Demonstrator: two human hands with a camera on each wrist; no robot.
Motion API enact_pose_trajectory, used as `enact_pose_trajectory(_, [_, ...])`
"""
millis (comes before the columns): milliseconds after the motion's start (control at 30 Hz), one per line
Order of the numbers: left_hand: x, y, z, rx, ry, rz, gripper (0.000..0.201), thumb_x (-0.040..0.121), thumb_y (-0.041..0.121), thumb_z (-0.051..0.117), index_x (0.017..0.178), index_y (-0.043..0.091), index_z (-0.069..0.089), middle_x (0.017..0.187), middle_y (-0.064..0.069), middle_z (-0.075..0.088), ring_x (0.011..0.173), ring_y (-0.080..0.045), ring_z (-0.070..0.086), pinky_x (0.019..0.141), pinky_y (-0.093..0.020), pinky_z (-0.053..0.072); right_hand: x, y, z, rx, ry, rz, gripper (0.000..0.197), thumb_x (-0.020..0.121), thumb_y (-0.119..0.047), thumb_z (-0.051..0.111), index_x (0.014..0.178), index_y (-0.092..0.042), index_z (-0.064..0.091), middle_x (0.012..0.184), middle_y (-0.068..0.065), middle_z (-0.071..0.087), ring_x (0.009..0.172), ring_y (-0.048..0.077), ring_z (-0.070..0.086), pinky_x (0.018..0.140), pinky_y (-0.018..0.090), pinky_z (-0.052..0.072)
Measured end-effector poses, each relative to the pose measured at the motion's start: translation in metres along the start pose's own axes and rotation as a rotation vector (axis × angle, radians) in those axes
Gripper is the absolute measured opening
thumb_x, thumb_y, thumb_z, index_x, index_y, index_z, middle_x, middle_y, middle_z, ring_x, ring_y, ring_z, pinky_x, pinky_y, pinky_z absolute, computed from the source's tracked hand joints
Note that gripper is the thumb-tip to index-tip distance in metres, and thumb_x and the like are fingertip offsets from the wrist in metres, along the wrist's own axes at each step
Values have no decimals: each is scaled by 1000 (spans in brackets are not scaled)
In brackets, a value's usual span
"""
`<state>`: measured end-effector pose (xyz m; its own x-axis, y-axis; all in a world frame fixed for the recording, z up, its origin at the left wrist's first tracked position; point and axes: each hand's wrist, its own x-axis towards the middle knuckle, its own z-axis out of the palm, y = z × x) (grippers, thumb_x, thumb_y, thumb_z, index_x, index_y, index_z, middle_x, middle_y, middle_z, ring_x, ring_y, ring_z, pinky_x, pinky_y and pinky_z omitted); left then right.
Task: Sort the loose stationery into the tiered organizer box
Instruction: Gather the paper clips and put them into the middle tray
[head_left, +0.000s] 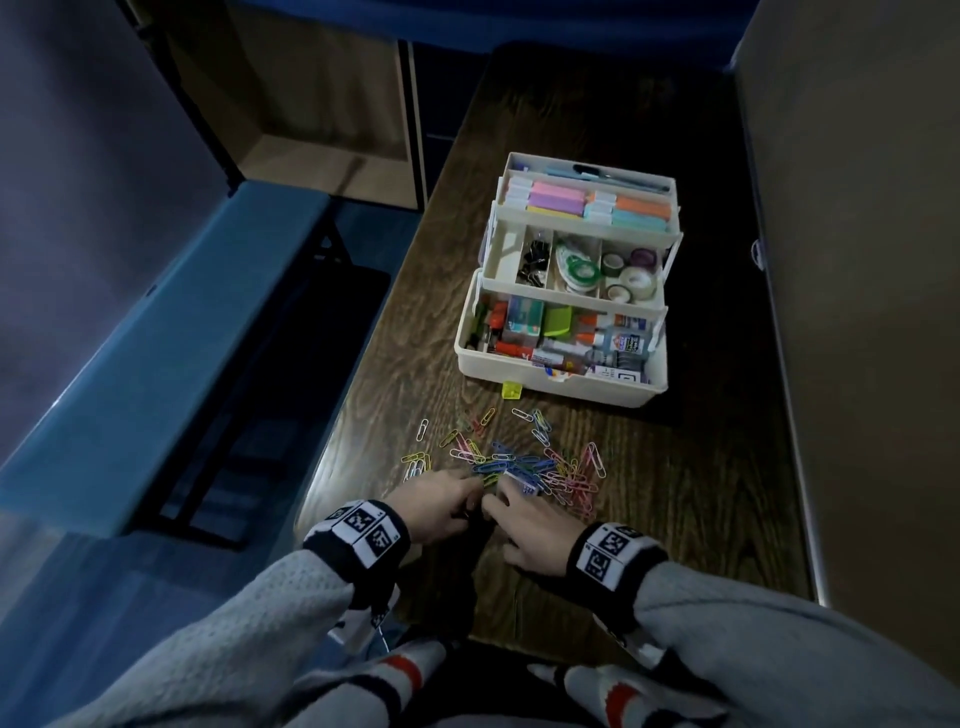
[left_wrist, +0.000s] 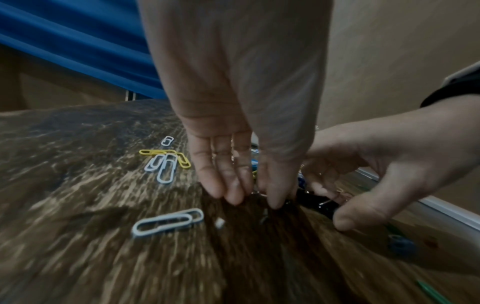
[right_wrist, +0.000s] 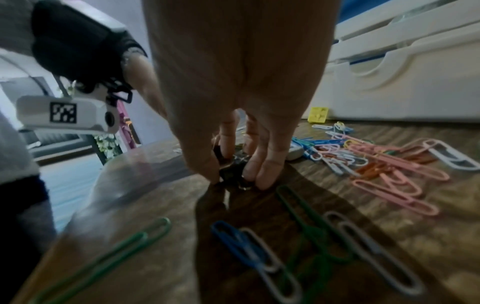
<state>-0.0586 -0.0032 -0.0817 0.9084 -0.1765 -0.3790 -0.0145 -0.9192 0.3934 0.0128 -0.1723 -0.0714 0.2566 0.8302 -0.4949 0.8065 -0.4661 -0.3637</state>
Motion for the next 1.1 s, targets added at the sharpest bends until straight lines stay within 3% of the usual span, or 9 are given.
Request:
enact_pose_trajectory(200, [13, -16, -21, -107, 97, -20, 29, 84, 32, 63, 107, 17, 57, 105, 1, 55, 91, -15, 58, 77, -27, 49, -2, 19, -1, 59, 23, 8, 18, 84, -23, 52, 94, -16, 39, 111, 5, 29, 80, 32, 53, 64, 40, 40])
enact_pose_trajectory(333, [34, -25, -63, -232, 278, -22, 18, 83, 37, 67, 93, 25, 57, 90, 13, 53, 76, -4, 53, 63, -8, 36, -2, 34, 0, 269, 39, 50, 21, 81, -35, 54, 94, -23, 42, 105, -5, 28, 83, 22, 51, 71, 41, 48])
enact_pose_trajectory(433, [63, -24, -104, -330, 447, -47, 16, 82, 36, 68, 84, 31, 54, 78, 16, 56, 68, 3, 53, 57, -11, 38, -3, 41, -8, 481, 109, 89, 21, 76, -44, 54, 92, -32, 45, 102, -13, 31, 73, 8, 50, 66, 28, 44])
enact_pose_trajectory(500, [86, -22, -131, -388, 559, -103, 18, 81, 38, 69, 81, 28, 54, 78, 12, 61, 68, -3, 56, 58, -20, 43, -3, 44, -23, 638, 177, 113, 17, 75, -43, 56, 89, -37, 48, 101, -16, 34, 68, 6, 51, 64, 22, 41])
enact_pose_trajectory(633, [135, -20, -172, -380, 721, -222, 20, 80, 35, 66, 82, 17, 58, 83, 2, 64, 75, -16, 59, 65, -30, 47, -1, 56, -72, 920, 425, 173, 17, 79, -19, 65, 90, -29, 57, 105, -1, 46, 63, 8, 60, 62, 23, 46])
enact_pose_trajectory(733, [165, -22, -188, -332, 701, -258, 21, 83, 31, 65, 88, 12, 59, 91, -5, 65, 84, -24, 61, 72, -37, 50, 5, 70, -122, 1143, 585, 153, 16, 85, -5, 63, 97, -12, 57, 99, 18, 55, 63, 19, 63, 64, 31, 52])
enact_pose_trajectory(833, [184, -28, -191, -246, 636, -275, 27, 82, 32, 67, 93, 9, 59, 98, -10, 64, 89, -28, 61, 73, -37, 49, 24, 86, -172, 1293, 710, 149, 14, 86, -1, 61, 95, -12, 59, 80, 7, 61, 60, 19, 62, 62, 30, 54])
enact_pose_trajectory(1000, [190, -39, -191, -218, 601, -247, 30, 75, 33, 73, 94, 11, 66, 97, -9, 63, 90, -26, 60, 76, -36, 50, 75, 105, -224, 1409, 813, 152, 12, 86, 0, 59, 94, -8, 62, 87, 11, 59, 61, 20, 61, 63, 32, 55])
enact_pose_trajectory(1100, [187, -46, -190, -195, 595, -234, 31, 75, 34, 71, 103, 21, 66, 100, -5, 64, 97, -25, 57, 85, -41, 48, 103, 110, -235, 1414, 822, 185, 11, 86, 2, 59, 95, -3, 60, 85, 14, 59, 62, 21, 60, 63, 32, 55])
